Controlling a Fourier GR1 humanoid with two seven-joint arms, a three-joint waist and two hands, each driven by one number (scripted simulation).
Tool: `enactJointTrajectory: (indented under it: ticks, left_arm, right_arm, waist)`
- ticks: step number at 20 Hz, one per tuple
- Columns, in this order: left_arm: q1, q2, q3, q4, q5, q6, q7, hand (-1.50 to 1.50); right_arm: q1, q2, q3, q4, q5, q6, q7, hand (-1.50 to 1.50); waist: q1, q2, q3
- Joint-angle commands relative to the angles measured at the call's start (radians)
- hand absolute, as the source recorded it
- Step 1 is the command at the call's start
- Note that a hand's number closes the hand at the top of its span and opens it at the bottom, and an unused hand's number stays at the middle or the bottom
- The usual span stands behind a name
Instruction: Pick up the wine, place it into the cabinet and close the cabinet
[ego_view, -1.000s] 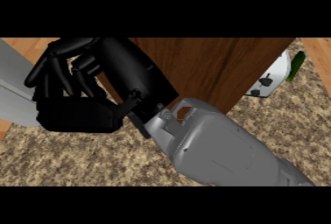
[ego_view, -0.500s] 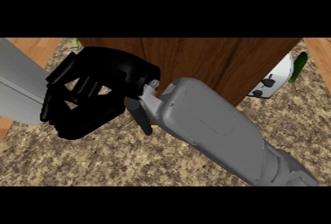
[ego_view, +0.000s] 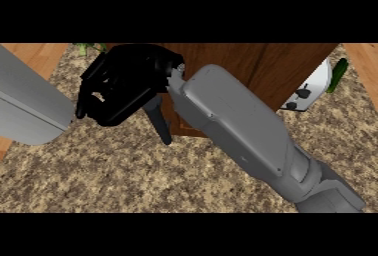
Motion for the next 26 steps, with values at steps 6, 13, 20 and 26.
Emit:
enactJointTrajectory:
  ticks: [6, 13, 20, 26]
  left_arm:
    - [0.011, -0.031, 0.089, 0.036, 0.004, -0.081, 0.03, -1.5]
    - [-0.016, -0.092, 0.077, 0.008, -0.052, -0.042, 0.043, -1.5]
    - [-0.009, -0.08, 0.103, 0.01, -0.043, -0.056, 0.077, -1.5]
    - [-0.04, -0.092, 0.083, -0.01, -0.066, -0.038, 0.1, -1.5]
  right_arm:
    - [-0.013, -0.014, -0.082, 0.187, -0.047, 0.139, -0.105, 1.5]
    - [-0.045, -0.076, -0.122, 0.279, -0.041, 0.139, -0.176, 1.5]
    - [-0.034, -0.155, -0.142, 0.284, 0.07, 0.002, -0.314, 1.5]
    - [-0.018, -0.168, -0.136, 0.275, 0.083, 0.01, -0.339, 1.5]
  waist:
    - [-0.018, -0.001, 0.001]
    - [-0.018, 0.006, 0.0]
    - [-0.015, 0.011, 0.0]
    - [-0.041, 0.017, -0.001]
